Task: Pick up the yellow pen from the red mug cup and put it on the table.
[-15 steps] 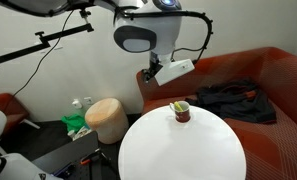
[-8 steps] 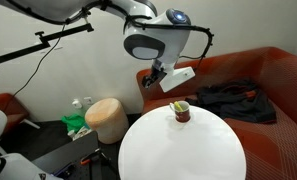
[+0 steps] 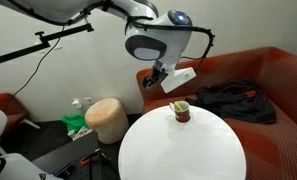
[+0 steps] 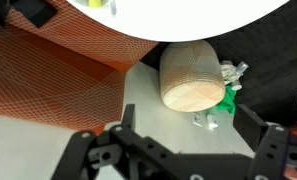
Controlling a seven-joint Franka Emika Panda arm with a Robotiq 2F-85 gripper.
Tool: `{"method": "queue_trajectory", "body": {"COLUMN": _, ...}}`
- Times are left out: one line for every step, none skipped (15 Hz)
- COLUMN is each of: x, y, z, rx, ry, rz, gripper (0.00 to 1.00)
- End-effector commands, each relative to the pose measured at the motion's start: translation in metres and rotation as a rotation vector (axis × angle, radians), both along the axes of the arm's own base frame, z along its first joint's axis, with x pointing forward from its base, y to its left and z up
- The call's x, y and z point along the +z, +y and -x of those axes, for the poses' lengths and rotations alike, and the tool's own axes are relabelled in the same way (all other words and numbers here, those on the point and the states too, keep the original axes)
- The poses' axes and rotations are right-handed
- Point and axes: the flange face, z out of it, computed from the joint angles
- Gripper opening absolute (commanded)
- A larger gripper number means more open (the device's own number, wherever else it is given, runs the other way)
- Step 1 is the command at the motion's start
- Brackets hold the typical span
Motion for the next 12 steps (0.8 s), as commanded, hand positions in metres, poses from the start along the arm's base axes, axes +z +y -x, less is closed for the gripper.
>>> {"method": "queue_trajectory", "body": {"x": -0.008, "y": 0.002, "z": -0.017, "rx": 0.07, "ry": -0.025, "rz": -0.026, "gripper": 1.0}}
{"method": "queue_trajectory", "body": {"x": -0.014, "y": 0.005, "z": -0.02, "rx": 0.087, "ry": -0.033, "rz": -0.026, "gripper": 1.0}}
{"method": "queue_trajectory", "body": {"x": -0.022, "y": 0.008, "z": -0.023, "rx": 0.101, "ry": -0.037, "rz": -0.019, "gripper": 1.0}}
{"method": "queue_trajectory", "body": {"x": -0.03, "y": 0.011, "z": -0.027, "rx": 0.114, "ry": -0.04, "rz": -0.022, "gripper": 1.0}}
{"method": "queue_trajectory", "body": {"x": -0.038, "y": 0.015, "z": -0.031, "rx": 0.118, "ry": -0.039, "rz": -0.021, "gripper": 1.0}}
{"method": "queue_trajectory", "body": {"x": -0.046, "y": 0.018, "z": -0.034, "rx": 0.116, "ry": -0.04, "rz": -0.016, "gripper": 1.0}}
{"method": "queue_trajectory", "body": {"x": -0.054, "y": 0.021, "z": -0.038, "rx": 0.102, "ry": -0.043, "rz": -0.008, "gripper": 1.0}}
{"method": "queue_trajectory", "body": {"x": -0.06, "y": 0.022, "z": -0.043, "rx": 0.091, "ry": -0.047, "rz": -0.001, "gripper": 1.0}}
{"method": "queue_trajectory", "body": {"x": -0.067, "y": 0.024, "z": -0.047, "rx": 0.076, "ry": -0.059, "rz": 0.009, "gripper": 1.0}}
{"method": "queue_trajectory", "body": {"x": -0.072, "y": 0.024, "z": -0.051, "rx": 0.059, "ry": -0.07, "rz": 0.021, "gripper": 1.0}}
{"method": "queue_trajectory", "body": {"x": -0.078, "y": 0.024, "z": -0.056, "rx": 0.045, "ry": -0.084, "rz": 0.03, "gripper": 1.0}}
{"method": "queue_trajectory", "body": {"x": -0.082, "y": 0.024, "z": -0.06, "rx": 0.038, "ry": -0.092, "rz": 0.037, "gripper": 1.0}}
